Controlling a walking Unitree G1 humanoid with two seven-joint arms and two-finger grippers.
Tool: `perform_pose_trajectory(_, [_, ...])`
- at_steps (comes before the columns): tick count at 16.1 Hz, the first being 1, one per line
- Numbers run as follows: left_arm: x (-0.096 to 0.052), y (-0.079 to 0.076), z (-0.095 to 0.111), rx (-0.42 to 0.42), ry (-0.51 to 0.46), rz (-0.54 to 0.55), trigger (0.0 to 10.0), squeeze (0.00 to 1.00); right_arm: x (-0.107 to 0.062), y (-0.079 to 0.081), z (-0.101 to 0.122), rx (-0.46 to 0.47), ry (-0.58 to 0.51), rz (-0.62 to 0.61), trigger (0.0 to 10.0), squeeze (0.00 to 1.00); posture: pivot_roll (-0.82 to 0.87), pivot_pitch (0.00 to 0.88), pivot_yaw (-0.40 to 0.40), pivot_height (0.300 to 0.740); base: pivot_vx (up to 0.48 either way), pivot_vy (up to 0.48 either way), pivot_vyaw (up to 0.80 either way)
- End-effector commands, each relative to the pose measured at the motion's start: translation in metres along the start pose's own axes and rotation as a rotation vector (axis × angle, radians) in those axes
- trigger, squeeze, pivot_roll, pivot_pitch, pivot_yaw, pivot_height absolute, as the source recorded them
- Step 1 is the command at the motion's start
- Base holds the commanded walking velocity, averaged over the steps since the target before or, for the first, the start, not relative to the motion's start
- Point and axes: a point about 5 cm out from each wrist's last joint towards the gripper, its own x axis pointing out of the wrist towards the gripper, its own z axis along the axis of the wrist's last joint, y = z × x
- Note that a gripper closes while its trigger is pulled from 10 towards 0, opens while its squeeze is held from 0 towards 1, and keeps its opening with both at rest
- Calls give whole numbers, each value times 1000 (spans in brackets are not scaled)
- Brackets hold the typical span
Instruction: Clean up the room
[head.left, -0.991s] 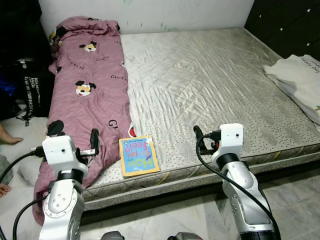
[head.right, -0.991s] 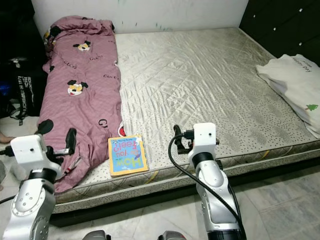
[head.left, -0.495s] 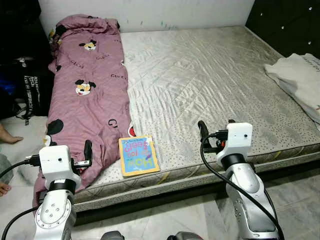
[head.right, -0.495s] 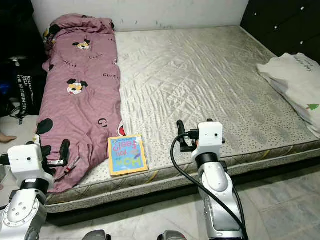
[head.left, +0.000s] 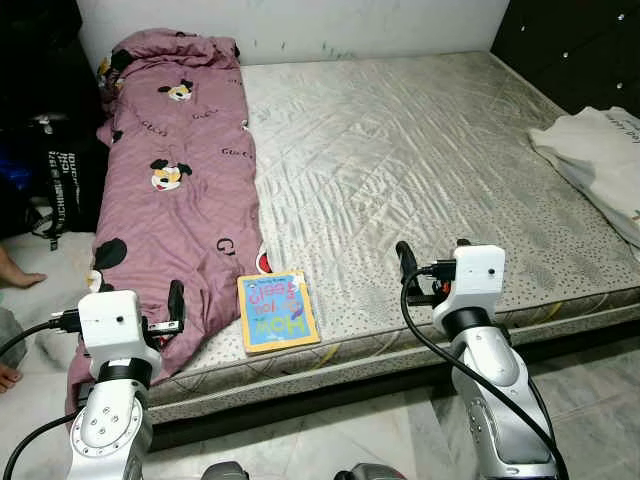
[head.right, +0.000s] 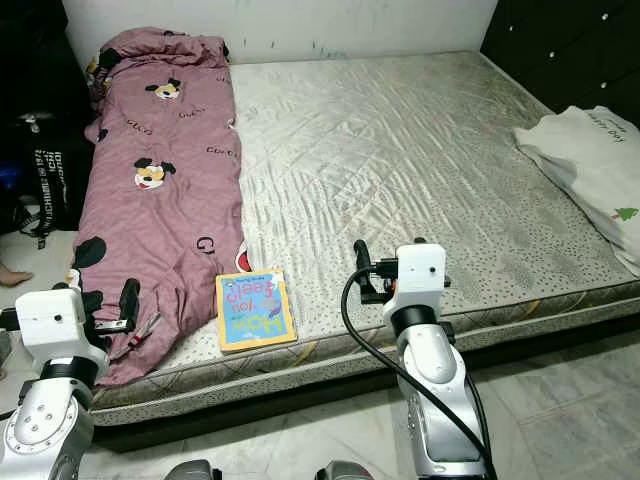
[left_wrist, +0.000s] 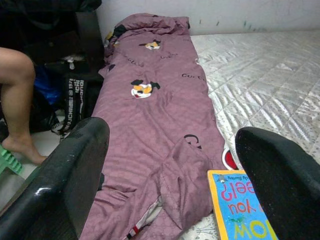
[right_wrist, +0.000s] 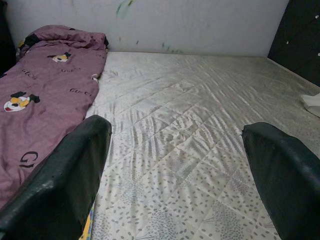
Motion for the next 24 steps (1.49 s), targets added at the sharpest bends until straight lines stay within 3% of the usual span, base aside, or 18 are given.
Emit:
perform_pose_trajectory(1, [0, 2, 1, 15, 2, 3, 10000, 0, -1, -2, 0, -5, -4, -5, 10000, 0, 56, 52, -16, 740, 0, 0, 0])
perform_pose_trajectory(5, [0, 2, 1, 15, 2, 3, 10000, 0, -1, -2, 0, -5, -4, -5, 10000, 0, 56, 52, -16, 740, 0, 0, 0])
perform_pose_trajectory(7, [21, -22, 0, -82, -16, -114, 10000, 0, 3, 21, -21, 72, 69, 68, 10000, 0, 77, 0, 7, 740, 0, 0, 0])
perform_pose_trajectory(13, [21, -30, 3, -113, -43, -174, 10000, 0, 1, 17, -23, 47, 66, 68, 10000, 0, 62, 0, 6, 740, 0, 0, 0])
perform_pose_trajectory(24, [24, -33, 6, -124, -58, -199, 10000, 0, 6, 18, -23, 36, 65, 81, 10000, 0, 64, 0, 3, 740, 375, 0, 0])
